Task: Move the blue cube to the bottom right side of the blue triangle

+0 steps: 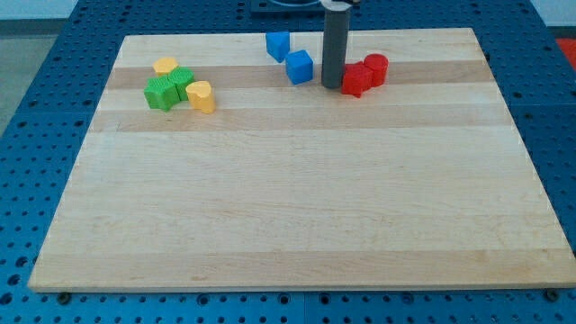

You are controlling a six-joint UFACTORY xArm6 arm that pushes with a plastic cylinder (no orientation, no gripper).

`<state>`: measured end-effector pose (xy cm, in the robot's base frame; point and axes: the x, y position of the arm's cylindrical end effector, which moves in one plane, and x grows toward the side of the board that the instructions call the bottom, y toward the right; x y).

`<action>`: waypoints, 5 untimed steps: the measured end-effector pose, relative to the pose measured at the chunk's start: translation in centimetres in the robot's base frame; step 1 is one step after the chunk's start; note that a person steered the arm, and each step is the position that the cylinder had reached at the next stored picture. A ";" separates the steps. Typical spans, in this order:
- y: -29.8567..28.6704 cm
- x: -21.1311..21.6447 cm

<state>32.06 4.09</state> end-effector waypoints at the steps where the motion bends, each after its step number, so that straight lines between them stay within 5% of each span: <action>1: -2.7 0.2; 5: -5.5 -3.5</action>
<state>28.58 -1.41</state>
